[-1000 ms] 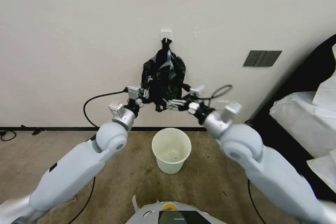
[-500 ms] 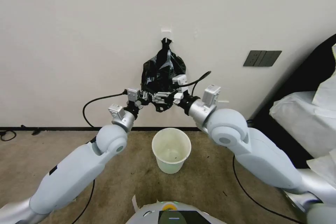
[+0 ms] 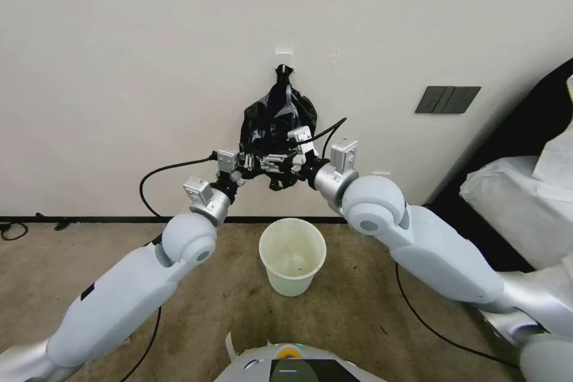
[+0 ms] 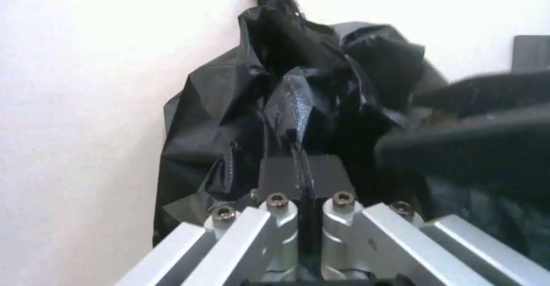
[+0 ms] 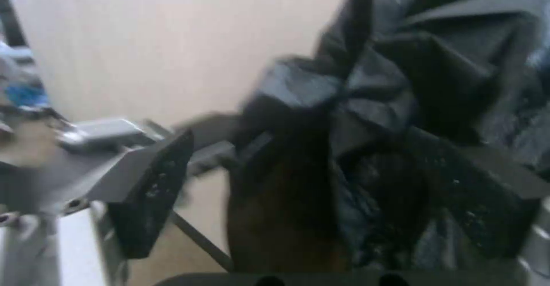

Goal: Place a trash bag onto the trash bin.

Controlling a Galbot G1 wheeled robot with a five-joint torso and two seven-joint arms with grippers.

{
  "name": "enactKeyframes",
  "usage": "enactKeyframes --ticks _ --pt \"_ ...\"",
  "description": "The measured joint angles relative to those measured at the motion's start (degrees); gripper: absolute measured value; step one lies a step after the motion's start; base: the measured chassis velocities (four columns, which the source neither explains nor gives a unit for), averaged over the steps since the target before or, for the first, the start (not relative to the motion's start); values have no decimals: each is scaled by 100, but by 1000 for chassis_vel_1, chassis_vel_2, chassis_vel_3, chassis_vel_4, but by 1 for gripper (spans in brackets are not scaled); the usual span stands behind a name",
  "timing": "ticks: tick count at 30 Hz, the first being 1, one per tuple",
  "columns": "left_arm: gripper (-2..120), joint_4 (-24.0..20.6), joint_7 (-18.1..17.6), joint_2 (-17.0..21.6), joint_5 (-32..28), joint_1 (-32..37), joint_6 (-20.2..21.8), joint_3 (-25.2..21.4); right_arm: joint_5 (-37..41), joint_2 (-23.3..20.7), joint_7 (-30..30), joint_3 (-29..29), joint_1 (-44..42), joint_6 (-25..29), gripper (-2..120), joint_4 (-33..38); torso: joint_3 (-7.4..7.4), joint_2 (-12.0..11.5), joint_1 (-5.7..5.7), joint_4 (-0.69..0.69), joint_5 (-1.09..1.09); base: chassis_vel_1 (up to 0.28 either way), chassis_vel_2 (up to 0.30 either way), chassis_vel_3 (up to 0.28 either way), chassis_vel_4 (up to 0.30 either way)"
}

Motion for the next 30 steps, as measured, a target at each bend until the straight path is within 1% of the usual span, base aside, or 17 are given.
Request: enactKeyframes --ticks 2,6,7,9,10,12,15,17,18,19,20,21,23,24,27,29,30 --pt "0 -8 1 4 0 -4 0 0 14 -35 44 -4 16 -45 87 -28 0 0 0 0 0 0 0 0 0" --pt "0 -47 5 12 -13 -13 0 -18 51 -171 144 -2 64 -144 69 -137 0 0 0 0 0 0 0 0 0" --pt "0 -47 5 12 -13 -13 0 -18 51 -171 144 -2 64 -144 69 -137 0 0 0 0 0 0 0 0 0" --pt "0 -59 7 14 -16 -12 -1 -21 42 -237 161 -5 85 -181 61 -175 0 0 0 0 0 0 0 0 0" --pt "0 -74 8 15 -20 -12 -2 -25 35 -298 167 -18 103 -225 53 -201 0 0 0 0 1 0 0 0 0" --pt "0 -80 9 15 -22 -11 -3 -27 33 -326 172 -27 113 -259 52 -209 0 0 0 0 1 0 0 0 0" --pt "0 -106 9 15 -37 -13 -5 -32 33 -437 235 -83 178 -488 37 -230 0 0 0 0 0 0 0 0 0" --pt "0 -111 9 16 -41 -15 -5 -32 33 -462 243 -96 193 -553 33 -232 0 0 0 0 0 0 0 0 0" --pt "0 -119 9 17 -45 -18 -6 -33 33 -497 246 -112 214 -606 26 -228 0 0 0 0 0 0 0 0 0" --pt "0 -127 9 18 -48 -19 -6 -37 33 -519 211 -109 220 -601 22 -189 0 0 0 0 1 0 0 0 0" --pt "0 -127 9 18 -48 -19 -6 -37 33 -519 211 -109 220 -601 22 -189 0 0 0 0 1 0 0 0 0" --pt "0 -135 9 19 -54 -19 -6 -43 33 -538 126 -88 220 -551 16 -118 0 0 0 0 1 0 0 0 0" --pt "0 -140 9 23 -59 -18 -7 -45 32 -551 74 -77 224 -507 22 -14 0 0 0 0 0 0 0 0 0" --pt "0 -140 9 23 -59 -18 -7 -45 32 -551 74 -77 224 -507 22 -14 0 0 0 0 0 0 0 0 0" --pt "0 -156 9 31 -69 -20 -8 -45 27 -585 67 -171 323 -488 37 85 0 0 0 0 0 0 0 0 0" --pt "0 -161 9 32 -73 -28 -8 -46 29 -585 75 -216 384 -488 40 92 0 0 0 0 0 0 0 0 0" --pt "0 -165 8 31 -76 -41 -8 -39 40 -561 112 -333 506 -509 47 89 0 0 0 0 0 0 0 0 0"
